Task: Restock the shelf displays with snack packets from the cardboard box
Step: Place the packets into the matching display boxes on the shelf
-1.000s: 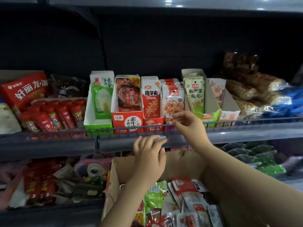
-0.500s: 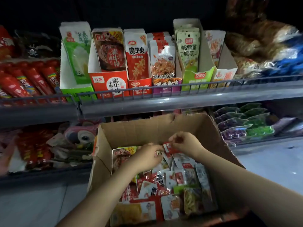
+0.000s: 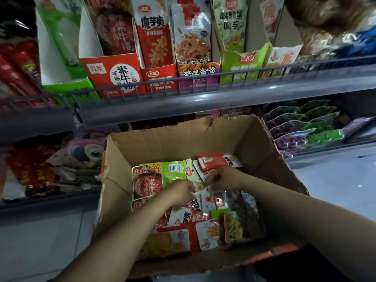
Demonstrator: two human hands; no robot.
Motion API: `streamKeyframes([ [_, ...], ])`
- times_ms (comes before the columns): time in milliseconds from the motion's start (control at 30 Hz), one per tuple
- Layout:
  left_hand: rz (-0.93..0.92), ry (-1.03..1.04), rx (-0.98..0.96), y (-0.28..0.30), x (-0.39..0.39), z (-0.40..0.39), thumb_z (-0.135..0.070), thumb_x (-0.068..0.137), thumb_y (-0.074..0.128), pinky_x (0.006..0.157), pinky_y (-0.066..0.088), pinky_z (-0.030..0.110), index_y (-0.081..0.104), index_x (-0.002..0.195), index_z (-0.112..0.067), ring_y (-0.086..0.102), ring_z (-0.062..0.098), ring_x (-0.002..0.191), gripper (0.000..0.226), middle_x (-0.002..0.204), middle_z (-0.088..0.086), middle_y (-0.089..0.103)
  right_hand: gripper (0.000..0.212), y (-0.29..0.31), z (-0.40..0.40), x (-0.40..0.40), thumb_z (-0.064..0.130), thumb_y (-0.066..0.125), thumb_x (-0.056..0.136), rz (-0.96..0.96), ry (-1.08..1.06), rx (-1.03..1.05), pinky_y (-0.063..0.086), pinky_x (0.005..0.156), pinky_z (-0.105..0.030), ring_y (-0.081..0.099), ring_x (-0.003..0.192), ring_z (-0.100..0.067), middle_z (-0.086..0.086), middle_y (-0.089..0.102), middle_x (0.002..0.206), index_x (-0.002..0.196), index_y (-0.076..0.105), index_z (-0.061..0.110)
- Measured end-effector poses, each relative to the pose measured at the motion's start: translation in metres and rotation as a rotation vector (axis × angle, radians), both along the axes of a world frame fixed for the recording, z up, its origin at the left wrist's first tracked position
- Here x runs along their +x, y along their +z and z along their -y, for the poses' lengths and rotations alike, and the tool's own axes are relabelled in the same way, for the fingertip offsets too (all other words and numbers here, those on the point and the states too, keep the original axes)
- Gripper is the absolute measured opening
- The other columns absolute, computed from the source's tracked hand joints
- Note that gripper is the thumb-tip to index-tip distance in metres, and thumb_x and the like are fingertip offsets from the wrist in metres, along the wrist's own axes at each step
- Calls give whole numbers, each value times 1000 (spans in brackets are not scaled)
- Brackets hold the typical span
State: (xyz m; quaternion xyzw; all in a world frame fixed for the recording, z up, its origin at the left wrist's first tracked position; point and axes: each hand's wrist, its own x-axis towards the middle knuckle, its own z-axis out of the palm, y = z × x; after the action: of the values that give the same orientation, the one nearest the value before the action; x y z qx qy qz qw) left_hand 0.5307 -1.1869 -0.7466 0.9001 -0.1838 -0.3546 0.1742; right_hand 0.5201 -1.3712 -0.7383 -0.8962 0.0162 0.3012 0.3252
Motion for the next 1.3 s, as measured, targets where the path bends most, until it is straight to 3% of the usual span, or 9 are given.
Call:
streamKeyframes([
  [200, 13, 110, -46, -7, 3, -4, -14, 90, 63, 84, 51, 29, 71, 93, -7, 62, 20, 99, 12, 113, 5, 67, 26, 0, -2, 0, 20, 77, 77, -13, 15, 19, 50, 93, -30, 63, 100, -14, 2, 69, 107, 102, 72, 17],
  [300, 37, 178, -74, 6, 11, -10, -14, 90, 64, 80, 43, 21, 72, 91, -7, 60, 18, 106, 11, 118, 2, 66, 27, 5, -3, -2, 24, 75, 80, -4, 4, 41, 48, 93, -27, 62, 101, -13, 2, 69, 109, 106, 71, 16],
  [467, 86, 327, -229, 47, 21, -22, -25, 89, 65, 81, 39, 24, 69, 86, -17, 58, 15, 98, 10, 106, -2, 66, 21, 27, -8, -1, 31, 68, 86, 39, -59, 150, 37, 63, -25, 49, 67, -12, 0, 54, 71, 77, 65, 12],
  [600, 122, 472, -415, 80, 20, -29, -23, 91, 61, 74, 47, 27, 66, 83, -19, 61, 15, 76, 10, 87, -2, 67, 18, 64, -16, 1, 30, 66, 87, 68, -260, 333, 41, 56, -22, 54, 57, -11, -1, 63, 67, 79, 66, 14],
  [700, 90, 612, -574, 109, 19, -32, -23, 91, 62, 71, 55, 30, 65, 85, -19, 66, 17, 74, 7, 92, -1, 69, 19, 99, -19, 0, 28, 66, 87, 86, -388, 574, 46, 59, -28, 58, 53, -13, -1, 66, 60, 77, 63, 13],
  [833, 126, 633, -720, 154, 22, -31, -19, 91, 62, 82, 57, 41, 65, 82, -18, 68, 20, 78, 10, 93, 0, 69, 18, 152, -22, 6, 22, 63, 89, 263, -383, 654, 42, 47, -18, 61, 50, -9, -7, 65, 68, 82, 57, 6],
  [1000, 202, 619, -837, 224, 35, -28, -17, 93, 58, 62, 59, 28, 61, 87, -13, 68, 21, 82, 8, 97, 9, 68, 25, 219, -29, 22, 25, 63, 90, 529, -321, 579, 41, 39, -17, 62, 49, -7, 0, 65, 58, 68, 54, 16],
  [1100, 268, 653, -939, 261, 44, -28, -19, 91, 61, 60, 59, 28, 62, 86, -16, 67, 18, 79, 6, 94, 4, 67, 20, 250, -31, 36, 25, 62, 90, 637, -301, 565, 48, 44, -19, 65, 56, -12, -11, 69, 77, 74, 59, 13],
  [1300, 448, 691, -1002, 304, 75, -25, -18, 89, 65, 58, 58, 22, 64, 99, -11, 63, 17, 77, 12, 94, 4, 64, 20, 290, -42, 74, 26, 59, 92, 856, -305, 449, 58, 54, -31, 69, 59, -16, -11, 69, 76, 83, 59, 8],
])
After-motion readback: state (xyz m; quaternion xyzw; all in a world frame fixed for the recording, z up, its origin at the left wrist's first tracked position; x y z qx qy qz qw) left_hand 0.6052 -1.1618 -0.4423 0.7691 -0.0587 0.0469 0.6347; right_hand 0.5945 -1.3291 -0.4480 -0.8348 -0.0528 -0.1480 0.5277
